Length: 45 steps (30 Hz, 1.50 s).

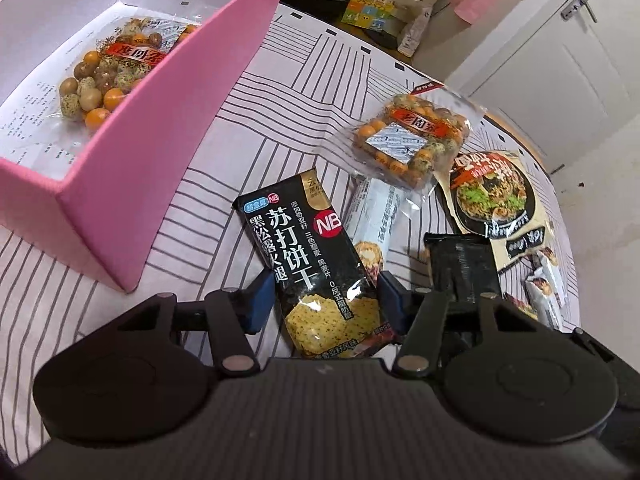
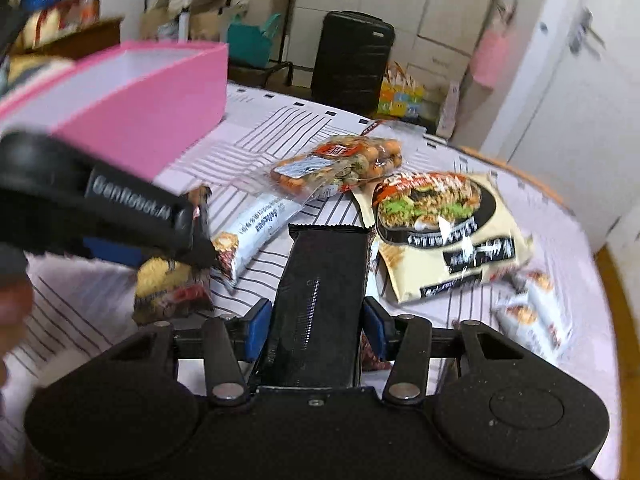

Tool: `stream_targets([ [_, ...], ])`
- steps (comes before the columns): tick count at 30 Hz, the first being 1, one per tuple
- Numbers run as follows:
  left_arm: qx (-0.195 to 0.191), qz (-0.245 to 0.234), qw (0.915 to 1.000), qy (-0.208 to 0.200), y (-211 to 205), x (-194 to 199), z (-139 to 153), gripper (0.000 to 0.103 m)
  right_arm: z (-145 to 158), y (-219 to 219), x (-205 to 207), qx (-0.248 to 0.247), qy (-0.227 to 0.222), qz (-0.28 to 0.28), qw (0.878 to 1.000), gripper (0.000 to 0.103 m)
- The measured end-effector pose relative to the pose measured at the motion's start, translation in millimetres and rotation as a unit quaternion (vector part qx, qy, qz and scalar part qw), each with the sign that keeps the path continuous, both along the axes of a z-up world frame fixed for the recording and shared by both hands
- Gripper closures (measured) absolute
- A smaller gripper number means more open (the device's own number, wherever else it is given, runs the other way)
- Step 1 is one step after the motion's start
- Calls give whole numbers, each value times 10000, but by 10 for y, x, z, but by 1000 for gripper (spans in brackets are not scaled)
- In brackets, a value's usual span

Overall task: Organize snacks
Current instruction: 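Carry the cracker pack and black bar into the pink box and release both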

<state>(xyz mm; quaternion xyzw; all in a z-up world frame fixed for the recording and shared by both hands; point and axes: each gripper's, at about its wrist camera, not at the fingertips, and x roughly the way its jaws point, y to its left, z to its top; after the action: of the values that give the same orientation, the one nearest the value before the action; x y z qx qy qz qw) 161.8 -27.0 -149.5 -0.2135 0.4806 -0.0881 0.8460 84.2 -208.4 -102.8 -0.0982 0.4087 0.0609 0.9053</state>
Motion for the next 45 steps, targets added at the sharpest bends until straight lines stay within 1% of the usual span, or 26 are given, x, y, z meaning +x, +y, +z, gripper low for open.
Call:
stream_targets([
  [4, 76, -151, 9998, -73, -5, -78, 60, 50, 50, -97, -51, 490, 130, -143, 9986, 49],
  [9, 181, -414, 9990, -40, -3, -161, 101, 50, 109, -145, -62, 931, 238, -171, 9952, 49],
  [11, 250, -500, 9984, -12, 3, -182, 112, 50, 103, -134, -55, 896, 282, -173, 9954, 49],
  [13, 416, -620, 9972, -3, -10, -194, 111, 50, 81, -125, -47, 836, 311, -199, 9958, 49],
  [17, 761, -759, 9942, 34, -63, -172, 48, 48, 28, -152, -45, 890, 414, -273, 9948, 49],
  [19, 919, -704, 9932, 86, -96, -164, 0, 44, 7, -159, -48, 877, 440, -287, 9948, 49],
  [21, 1011, -625, 9929, 25, -131, -165, -39, 41, -8, -162, -48, 884, 463, -267, 9946, 49],
  [24, 1190, -505, 9916, -32, -210, -156, -86, 39, -12, -150, -49, 869, 474, -232, 9948, 49],
  [26, 1383, -490, 9891, -119, -271, -173, -97, 43, -14, -136, -57, 820, 483, -206, 9952, 49],
  [27, 1457, -488, 9880, -160, -286, -182, -90, 48, -13, -135, -61, 829, 483, -203, 9952, 49],
  [28, 1483, -522, 9874, -185, -290, -183, -85, 51, -11, -137, -65, 853, 496, -204, 9949, 49],
  [30, 1484, -587, 9871, -129, -271, -182, -76, 52, -4, -143, -74, 870, 520, -213, 9946, 49],
  [35, 1432, -775, 9867, -5, -202, -219, 13, 52, 45, -163, -142, 909, 603, -248, 9937, 49],
  [41, 1525, -968, 9835, 79, -108, -344, 247, 52, 219, -216, -229, 1321, 703, -219, 9885, 49],
  [45, 1480, -1046, 9834, 95, 13, -452, 416, 52, 353, -164, -287, 1545, 765, -85, 9850, 49],
])
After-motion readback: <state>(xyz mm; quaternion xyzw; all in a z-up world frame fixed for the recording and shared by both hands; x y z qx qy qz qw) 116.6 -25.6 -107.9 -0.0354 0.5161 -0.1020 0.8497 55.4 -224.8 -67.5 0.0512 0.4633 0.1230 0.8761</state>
